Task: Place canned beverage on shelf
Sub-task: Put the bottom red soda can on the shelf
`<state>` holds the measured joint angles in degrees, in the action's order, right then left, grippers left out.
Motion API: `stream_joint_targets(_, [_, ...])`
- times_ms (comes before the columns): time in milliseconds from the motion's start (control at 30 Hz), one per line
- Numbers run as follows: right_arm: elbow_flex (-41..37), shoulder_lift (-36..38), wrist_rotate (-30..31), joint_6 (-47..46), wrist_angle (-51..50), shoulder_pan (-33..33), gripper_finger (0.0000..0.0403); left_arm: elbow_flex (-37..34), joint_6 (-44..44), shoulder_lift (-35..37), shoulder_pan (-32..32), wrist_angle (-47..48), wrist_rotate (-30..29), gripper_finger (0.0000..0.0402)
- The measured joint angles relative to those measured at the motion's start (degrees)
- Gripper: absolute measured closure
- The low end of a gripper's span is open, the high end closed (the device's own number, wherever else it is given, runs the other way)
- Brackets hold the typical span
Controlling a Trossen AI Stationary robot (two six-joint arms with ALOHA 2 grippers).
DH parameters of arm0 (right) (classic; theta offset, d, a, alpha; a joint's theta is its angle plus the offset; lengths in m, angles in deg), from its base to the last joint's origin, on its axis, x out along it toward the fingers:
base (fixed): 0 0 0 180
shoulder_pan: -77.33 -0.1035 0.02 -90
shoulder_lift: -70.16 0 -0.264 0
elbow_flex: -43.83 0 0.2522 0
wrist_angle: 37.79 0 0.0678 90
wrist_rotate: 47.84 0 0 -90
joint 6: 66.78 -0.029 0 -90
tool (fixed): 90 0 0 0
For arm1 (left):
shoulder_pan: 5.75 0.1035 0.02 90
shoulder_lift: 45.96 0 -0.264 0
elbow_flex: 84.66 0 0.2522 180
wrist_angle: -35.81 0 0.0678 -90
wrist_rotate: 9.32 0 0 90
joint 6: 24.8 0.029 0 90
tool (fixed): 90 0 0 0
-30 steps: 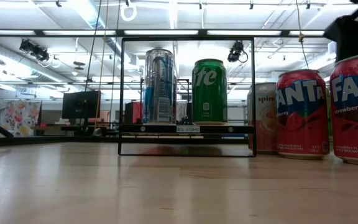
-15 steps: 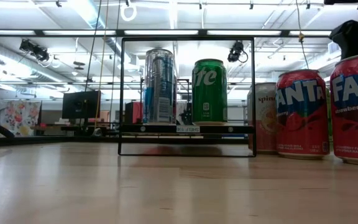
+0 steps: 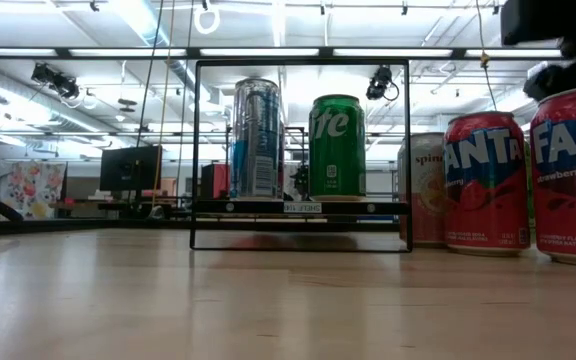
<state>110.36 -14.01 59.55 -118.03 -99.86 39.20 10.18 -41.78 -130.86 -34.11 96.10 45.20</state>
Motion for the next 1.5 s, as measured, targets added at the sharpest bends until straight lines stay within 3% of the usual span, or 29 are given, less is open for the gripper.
stream_joint_targets(467, [-4.65,0.03,-5.26,2.52,5.67,3.45,0.0058,0.00,-0.47,-0.04,0.24,-0.09,0.43,0.0013])
stream_joint_targets(733, [-4.69,0.58,-6.41,3.27,5.41,3.48,0.0093,0.00,-0.47,-0.06,0.22,-0.11,0.43,0.0013])
stream_joint_targets(933, [-0.75,4.24,-11.13,3.46,-0.31,3.23,0.0087,0.00,-0.45,-0.09,0.22,-0.13,0.43,0.0013])
stream_joint_targets(1133, [3.95,9.79,-11.41,4.50,-8.01,3.01,0.0086,0.00,-0.45,-0.11,0.22,-0.10,0.43,0.0013])
stream_joint_targets(1233, [6.69,12.66,-10.16,6.22,-11.79,2.99,0.0086,0.00,-0.42,-0.11,0.22,-0.02,0.43,0.0013])
stream_joint_targets(1500, [15.27,17.06,5.26,12.71,-18.88,7.14,0.0086,0.00,3.21,-0.11,0.27,0.21,-1.56,0.0013])
